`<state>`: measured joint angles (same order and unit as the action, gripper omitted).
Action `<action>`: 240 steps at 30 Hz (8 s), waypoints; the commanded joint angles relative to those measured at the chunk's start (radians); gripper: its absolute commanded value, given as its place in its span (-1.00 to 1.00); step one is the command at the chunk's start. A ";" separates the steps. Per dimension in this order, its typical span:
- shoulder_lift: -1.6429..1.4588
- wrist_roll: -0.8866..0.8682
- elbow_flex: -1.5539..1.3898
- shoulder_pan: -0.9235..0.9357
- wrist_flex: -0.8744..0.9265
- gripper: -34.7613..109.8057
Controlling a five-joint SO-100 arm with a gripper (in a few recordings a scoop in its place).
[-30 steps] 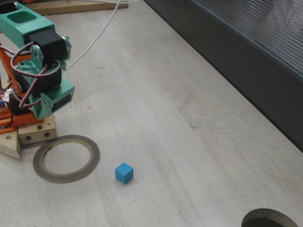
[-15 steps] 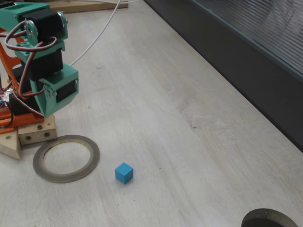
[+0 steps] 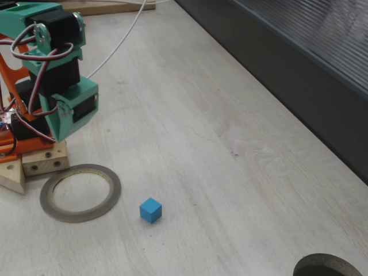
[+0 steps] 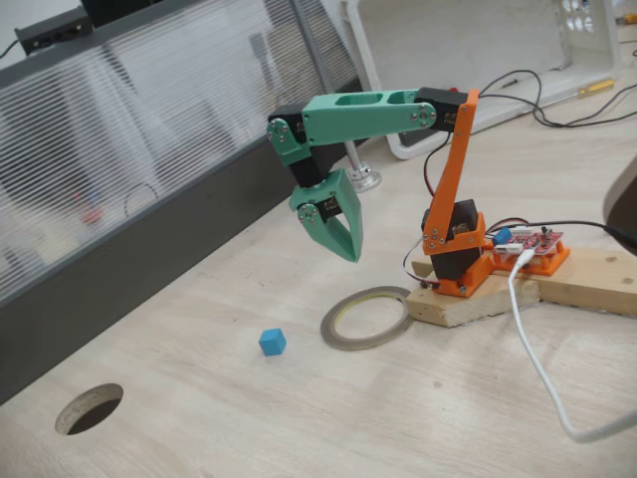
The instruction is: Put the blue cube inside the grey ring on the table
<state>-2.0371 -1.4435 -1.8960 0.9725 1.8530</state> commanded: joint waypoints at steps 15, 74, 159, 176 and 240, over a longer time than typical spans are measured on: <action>0.198 -0.015 0.032 -0.072 -0.272 -0.52; 0.787 -0.015 0.604 -0.069 -0.402 -0.52; 0.830 -0.006 0.601 -0.071 -0.376 -0.27; 0.830 -0.006 0.603 -0.063 -0.344 -0.27; 0.911 -0.006 0.601 -0.063 -0.235 0.04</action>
<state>-1.1490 -1.4419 -1.3238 0.9050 1.5969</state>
